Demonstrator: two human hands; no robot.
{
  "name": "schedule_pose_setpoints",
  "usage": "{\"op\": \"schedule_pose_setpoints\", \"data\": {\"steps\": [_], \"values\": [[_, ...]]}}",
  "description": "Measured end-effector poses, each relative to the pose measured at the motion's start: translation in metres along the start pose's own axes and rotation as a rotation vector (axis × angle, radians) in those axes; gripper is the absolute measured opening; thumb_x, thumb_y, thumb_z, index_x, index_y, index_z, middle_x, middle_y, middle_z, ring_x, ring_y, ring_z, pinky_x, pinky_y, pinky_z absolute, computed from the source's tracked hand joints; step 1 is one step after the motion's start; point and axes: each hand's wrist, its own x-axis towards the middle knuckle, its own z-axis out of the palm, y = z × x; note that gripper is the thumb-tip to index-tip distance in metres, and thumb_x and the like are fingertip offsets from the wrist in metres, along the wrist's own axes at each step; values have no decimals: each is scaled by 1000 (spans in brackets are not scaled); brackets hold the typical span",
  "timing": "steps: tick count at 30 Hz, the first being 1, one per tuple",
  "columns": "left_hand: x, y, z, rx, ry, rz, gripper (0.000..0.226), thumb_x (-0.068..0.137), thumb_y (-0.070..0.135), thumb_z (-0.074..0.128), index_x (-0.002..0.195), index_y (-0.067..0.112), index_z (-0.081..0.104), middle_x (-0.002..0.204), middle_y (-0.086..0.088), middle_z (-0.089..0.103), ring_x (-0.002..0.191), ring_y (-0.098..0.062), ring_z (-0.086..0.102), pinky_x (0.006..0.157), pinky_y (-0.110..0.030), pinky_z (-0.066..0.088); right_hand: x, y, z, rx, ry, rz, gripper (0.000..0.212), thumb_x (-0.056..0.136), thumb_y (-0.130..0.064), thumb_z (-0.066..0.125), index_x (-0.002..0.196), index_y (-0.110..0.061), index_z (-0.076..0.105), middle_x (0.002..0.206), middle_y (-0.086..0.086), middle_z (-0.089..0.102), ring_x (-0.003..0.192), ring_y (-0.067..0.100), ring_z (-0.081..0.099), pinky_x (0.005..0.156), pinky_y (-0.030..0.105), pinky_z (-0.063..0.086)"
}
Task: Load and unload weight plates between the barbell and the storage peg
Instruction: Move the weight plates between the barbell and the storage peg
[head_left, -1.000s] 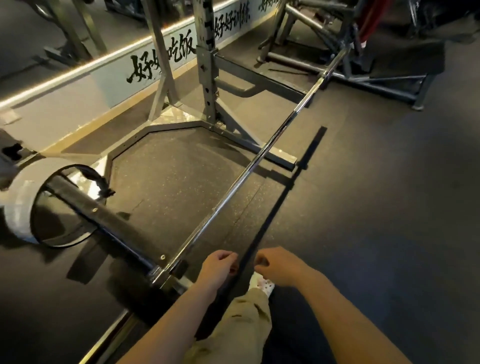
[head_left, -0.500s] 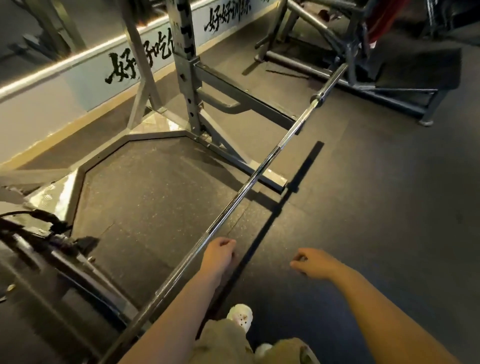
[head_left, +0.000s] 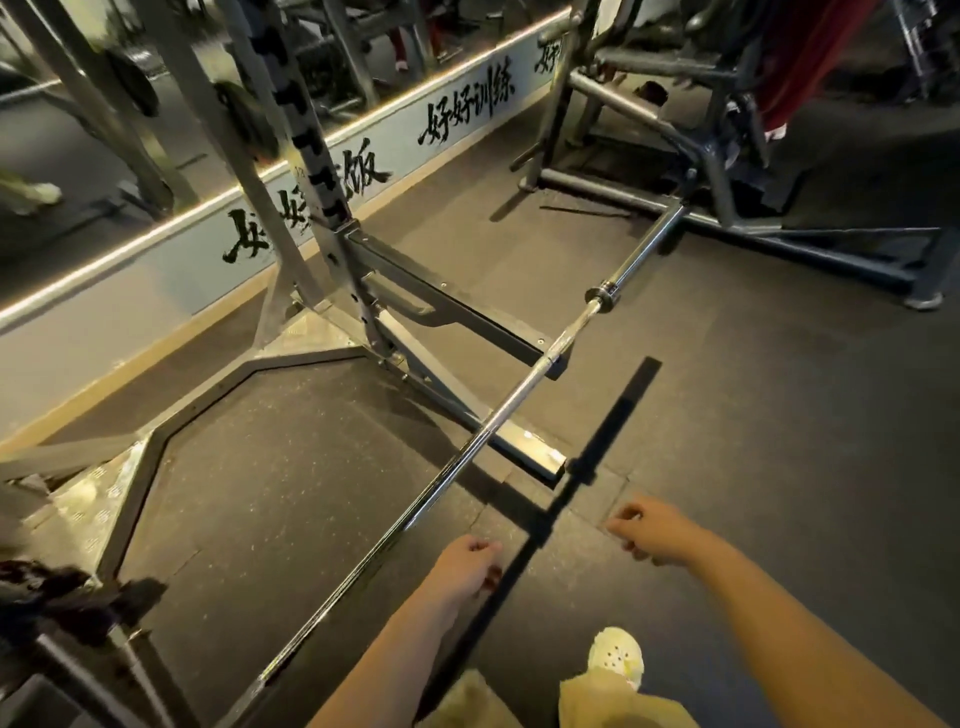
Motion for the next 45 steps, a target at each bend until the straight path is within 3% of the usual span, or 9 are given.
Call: {"op": "schedule_pose_setpoints", "data": {"steps": [7,11,13,19,27,32,39,43,45], "values": [[46,93,65,-69,-44,-33,16,98,31,53,109,22,60,106,-5,66,97,-18,64,74,-25,49,60,25,-106,7,-26,53,13,99,-25,51,89,-18,55,89,6,60,77,16,56,58,21,41],[93,130,88,-82,31,-84,19,98,30,54,108,15,61,97,-5,67,84,-15,62,65,-23,44,104,21,-152,16,-107,3,11,98,-29,53,99,-19,56,94,4,62,81,13,57,61,20,43],[122,160,99,-100,38,-90,18,98,26,53,106,12,61,91,-6,64,77,-14,59,59,-21,43,131,20,-182,9,-96,10,11,97,-28,53,95,-18,56,92,5,62,77,14,57,59,20,43],[227,260,125,-141,35,-30,18,97,28,54,105,14,62,92,-8,66,84,-19,60,65,-24,43,226,21,-298,-40,-63,43,16,97,-28,54,97,-13,58,82,4,63,72,15,58,57,23,43],[318,396,148,-14,10,3,12,98,24,52,90,15,56,77,-1,62,65,-12,55,53,-20,37,332,8,-412,-33,-77,49,13,95,-25,56,86,-16,53,70,0,58,61,12,54,49,18,38],[359,461,170,-48,32,9,11,99,25,52,95,17,57,89,-5,63,68,-11,56,56,-19,38,394,4,-470,-46,-141,-5,15,95,-21,56,82,-15,51,65,-1,54,58,12,50,47,16,37],[438,518,241,-413,263,-232,15,101,22,47,89,17,53,69,-5,59,55,-14,50,49,-20,29,497,23,-601,-154,-267,-107,11,95,-23,56,92,-12,57,68,-2,57,57,9,49,53,18,38],[464,556,284,-536,337,-324,15,99,21,52,88,12,58,73,-10,60,56,-16,52,43,-16,38,559,39,-680,-273,-265,-40,17,95,-26,56,82,-15,52,72,1,57,61,14,50,54,21,41],[477,582,295,-628,384,-303,10,98,18,53,94,12,60,78,-10,62,60,-14,55,44,-16,42,594,33,-707,-480,-239,-43,27,96,-32,54,74,-18,47,81,3,55,73,19,50,68,26,44]]}}
